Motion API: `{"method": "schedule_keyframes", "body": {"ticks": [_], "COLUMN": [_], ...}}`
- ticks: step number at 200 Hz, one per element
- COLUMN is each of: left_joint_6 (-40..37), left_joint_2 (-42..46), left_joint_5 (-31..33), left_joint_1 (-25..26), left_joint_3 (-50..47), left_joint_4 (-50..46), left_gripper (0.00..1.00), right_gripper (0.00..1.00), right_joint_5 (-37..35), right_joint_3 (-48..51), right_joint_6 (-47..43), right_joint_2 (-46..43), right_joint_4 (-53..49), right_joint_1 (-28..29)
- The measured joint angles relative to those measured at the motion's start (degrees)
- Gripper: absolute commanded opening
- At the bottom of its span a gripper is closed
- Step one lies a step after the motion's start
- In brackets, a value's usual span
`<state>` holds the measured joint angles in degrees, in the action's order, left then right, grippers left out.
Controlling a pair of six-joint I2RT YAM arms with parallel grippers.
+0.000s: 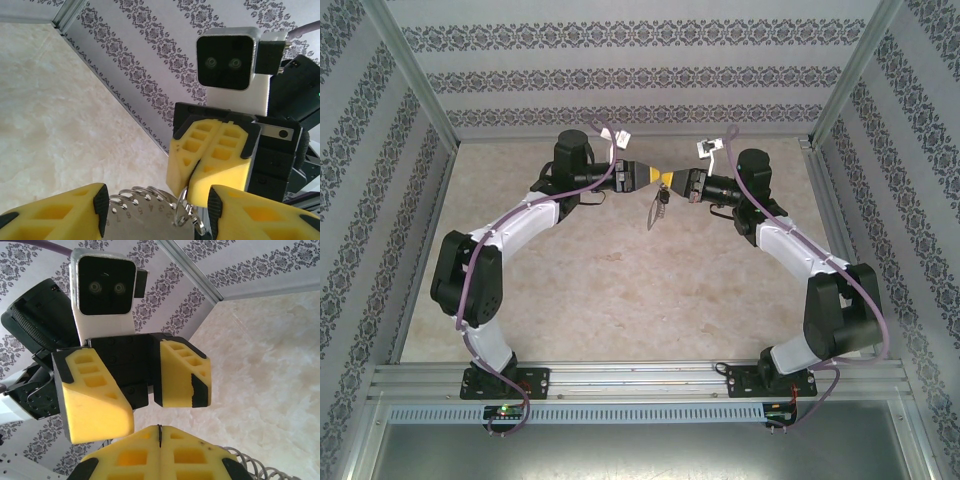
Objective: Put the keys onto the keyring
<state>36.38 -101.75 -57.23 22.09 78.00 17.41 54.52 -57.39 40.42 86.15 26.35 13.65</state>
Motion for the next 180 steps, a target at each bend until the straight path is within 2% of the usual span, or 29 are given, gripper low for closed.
{"method": "schedule_keyframes", "body": {"ticks": [33,74,180], "left_joint_6": [1.14,1.62,2.99], "left_joint_2": [0.00,0.00,0.00], "left_joint_5": [-0.66,-1.29,-2.73], "left_joint_1": [0.15,0.76,0.81], "left_joint_3": [0.00,0.00,-2.03], "left_joint_4": [1.88,2.75,5.79], "left_gripper": [0.47,0.45,0.32], "right_gripper": [0.00,0.00,0.00], "right_joint_5": [0.02,0.04,0.02], "right_joint_3": [-0.11,-0.33,-0.63], "right_joint_6": [0.20,0.31,0.98], "right_joint_2": [0.44,0.59,0.61], "right_joint_4": [0.24,0.46,0.94], "right_joint_1": [0.00,0.00,0.00]}}
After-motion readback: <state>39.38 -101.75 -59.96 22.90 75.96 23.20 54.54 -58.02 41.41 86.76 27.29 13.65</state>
